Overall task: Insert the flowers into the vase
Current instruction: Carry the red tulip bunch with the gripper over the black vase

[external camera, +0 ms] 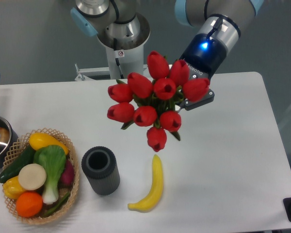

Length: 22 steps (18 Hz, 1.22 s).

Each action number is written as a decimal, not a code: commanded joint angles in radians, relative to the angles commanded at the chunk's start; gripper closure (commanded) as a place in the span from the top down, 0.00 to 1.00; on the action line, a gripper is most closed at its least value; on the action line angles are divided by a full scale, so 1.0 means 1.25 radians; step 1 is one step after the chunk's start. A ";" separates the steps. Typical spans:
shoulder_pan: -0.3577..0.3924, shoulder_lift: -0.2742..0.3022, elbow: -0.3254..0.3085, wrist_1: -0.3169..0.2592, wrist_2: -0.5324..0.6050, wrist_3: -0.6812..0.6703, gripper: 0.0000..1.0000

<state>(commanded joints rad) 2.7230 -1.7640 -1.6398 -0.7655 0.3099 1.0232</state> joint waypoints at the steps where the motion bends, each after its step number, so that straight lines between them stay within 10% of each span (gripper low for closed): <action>1: -0.012 -0.001 0.000 0.002 -0.001 0.000 0.19; 11: -0.041 -0.065 -0.001 0.016 -0.168 0.045 0.19; 22: -0.068 -0.074 -0.120 0.015 -0.313 0.195 0.19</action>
<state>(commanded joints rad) 2.6386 -1.8561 -1.7902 -0.7470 -0.0813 1.2671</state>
